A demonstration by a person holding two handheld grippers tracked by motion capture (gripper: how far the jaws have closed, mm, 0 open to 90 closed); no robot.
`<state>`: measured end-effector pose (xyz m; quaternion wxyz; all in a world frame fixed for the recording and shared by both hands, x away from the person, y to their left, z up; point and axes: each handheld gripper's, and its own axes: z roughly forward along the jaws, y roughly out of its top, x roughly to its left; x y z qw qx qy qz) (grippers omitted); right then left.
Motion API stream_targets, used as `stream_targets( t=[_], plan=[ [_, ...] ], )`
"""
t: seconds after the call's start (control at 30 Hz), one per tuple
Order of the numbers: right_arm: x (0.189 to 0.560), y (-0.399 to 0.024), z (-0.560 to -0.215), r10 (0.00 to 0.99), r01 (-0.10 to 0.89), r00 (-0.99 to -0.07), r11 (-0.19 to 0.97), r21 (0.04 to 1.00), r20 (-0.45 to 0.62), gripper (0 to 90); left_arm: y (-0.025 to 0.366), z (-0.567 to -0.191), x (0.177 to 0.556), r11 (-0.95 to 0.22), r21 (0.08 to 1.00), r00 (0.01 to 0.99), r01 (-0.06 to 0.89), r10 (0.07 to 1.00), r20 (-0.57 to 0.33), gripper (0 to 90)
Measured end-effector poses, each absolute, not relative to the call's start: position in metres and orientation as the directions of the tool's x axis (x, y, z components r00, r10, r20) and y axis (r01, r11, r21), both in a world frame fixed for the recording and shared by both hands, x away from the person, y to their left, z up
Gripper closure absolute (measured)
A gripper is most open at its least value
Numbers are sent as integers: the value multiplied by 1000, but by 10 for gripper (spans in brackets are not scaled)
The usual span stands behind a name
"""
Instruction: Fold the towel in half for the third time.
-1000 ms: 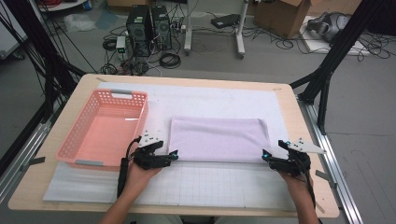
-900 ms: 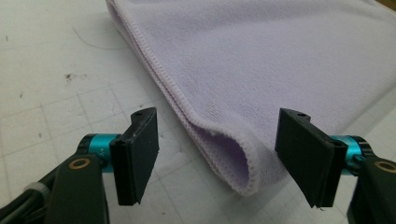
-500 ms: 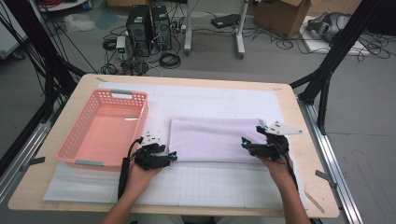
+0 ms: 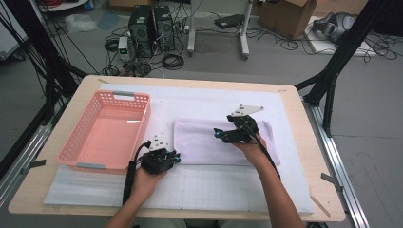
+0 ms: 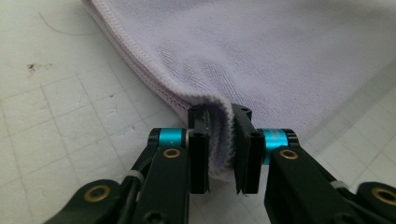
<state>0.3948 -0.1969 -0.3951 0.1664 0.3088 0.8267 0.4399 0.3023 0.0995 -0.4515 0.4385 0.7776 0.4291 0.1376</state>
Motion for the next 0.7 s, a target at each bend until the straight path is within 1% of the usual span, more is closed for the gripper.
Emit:
stream_targets(
  t=[0.13, 0.3, 0.37, 0.4, 0.5, 0.53, 0.57, 0.7],
  plan=[
    [411, -175, -394, 628, 371, -778, 442, 817, 13, 224, 104, -452, 303, -205, 798, 580, 567, 787, -210, 805],
    [431, -142, -395, 585, 351, -811, 504, 789, -13, 265, 107, -452, 303, -182, 795, 572, 579, 785, -237, 807],
    [439, -131, -397, 572, 349, -820, 516, 782, -12, 317, 108, -452, 302, -177, 793, 571, 582, 784, -244, 807],
    [444, -125, -399, 572, 352, -820, 526, 774, -15, 320, 108, -453, 302, -172, 795, 570, 582, 784, -248, 808],
    [457, -110, -404, 554, 363, -833, 554, 749, -5, 379, 110, -453, 301, -170, 791, 572, 588, 779, -258, 809],
    [461, -105, -406, 547, 366, -837, 567, 738, -5, 385, 110, -453, 300, -170, 790, 572, 589, 778, -259, 809],
    [464, -99, -408, 536, 361, -844, 580, 730, -8, 394, 111, -453, 300, -165, 790, 570, 590, 778, -263, 809],
    [475, -73, -414, 491, 342, -871, 631, 696, -17, 476, 112, -453, 299, -153, 787, 565, 598, 777, -279, 809]
  ],
)
